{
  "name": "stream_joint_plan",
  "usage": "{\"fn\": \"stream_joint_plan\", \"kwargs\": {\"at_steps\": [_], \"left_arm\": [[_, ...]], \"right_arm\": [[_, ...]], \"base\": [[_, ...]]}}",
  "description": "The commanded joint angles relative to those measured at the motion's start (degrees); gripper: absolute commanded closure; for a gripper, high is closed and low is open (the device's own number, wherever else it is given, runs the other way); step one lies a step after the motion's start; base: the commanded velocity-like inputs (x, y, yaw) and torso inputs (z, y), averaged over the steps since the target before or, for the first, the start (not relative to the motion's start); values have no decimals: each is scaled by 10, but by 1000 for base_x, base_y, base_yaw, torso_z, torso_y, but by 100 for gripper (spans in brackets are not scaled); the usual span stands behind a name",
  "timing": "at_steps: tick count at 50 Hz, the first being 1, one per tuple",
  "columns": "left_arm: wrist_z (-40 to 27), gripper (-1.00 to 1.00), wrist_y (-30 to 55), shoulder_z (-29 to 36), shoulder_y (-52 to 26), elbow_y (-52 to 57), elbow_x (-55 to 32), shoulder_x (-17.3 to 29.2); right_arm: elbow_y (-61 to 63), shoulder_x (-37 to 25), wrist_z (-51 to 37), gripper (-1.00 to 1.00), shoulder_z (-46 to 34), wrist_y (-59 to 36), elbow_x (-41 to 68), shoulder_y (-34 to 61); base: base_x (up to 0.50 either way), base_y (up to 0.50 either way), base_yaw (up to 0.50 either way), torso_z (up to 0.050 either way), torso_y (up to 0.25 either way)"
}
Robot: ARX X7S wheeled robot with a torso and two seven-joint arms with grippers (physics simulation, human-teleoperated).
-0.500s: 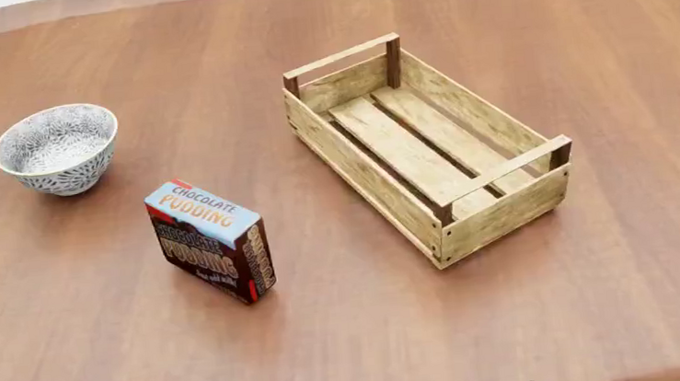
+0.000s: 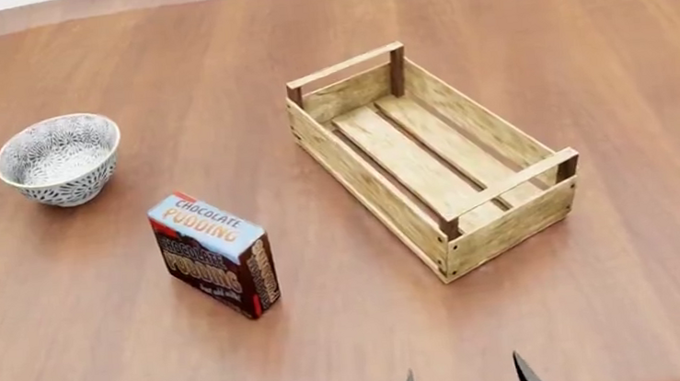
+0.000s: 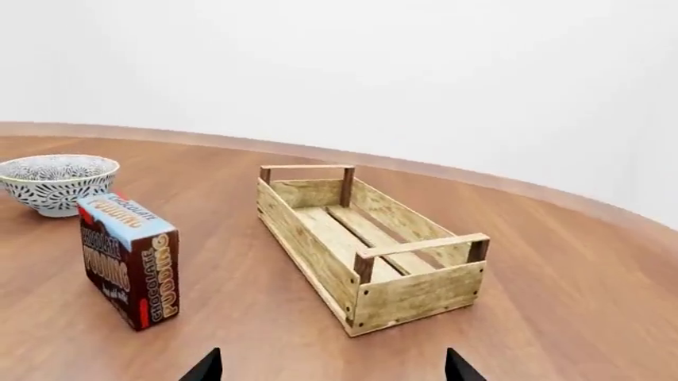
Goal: Pick up the chocolate pudding and put it in the tray.
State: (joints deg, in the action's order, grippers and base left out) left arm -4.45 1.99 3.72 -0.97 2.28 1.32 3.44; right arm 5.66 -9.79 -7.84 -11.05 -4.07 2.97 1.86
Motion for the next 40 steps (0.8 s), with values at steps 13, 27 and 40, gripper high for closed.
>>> {"fn": "stream_joint_plan", "kwargs": {"at_steps": [13, 27, 40], "left_arm": [[-27, -100, 5, 28, 0, 3, 2, 18], [-38, -100, 7, 36, 0, 8, -8, 27], [-47, -100, -1, 46, 2, 2, -14, 31]], "right_arm": [[3, -9, -9, -100, -26, -21, 5, 20], [-4, -9, -11, -100, -29, -14, 16, 20], [-9, -12, -14, -100, -27, -3, 25, 17]], "base": [[290, 73, 0, 0, 0], [371, 0, 0, 0, 0], [374, 0, 0, 0, 0]]}}
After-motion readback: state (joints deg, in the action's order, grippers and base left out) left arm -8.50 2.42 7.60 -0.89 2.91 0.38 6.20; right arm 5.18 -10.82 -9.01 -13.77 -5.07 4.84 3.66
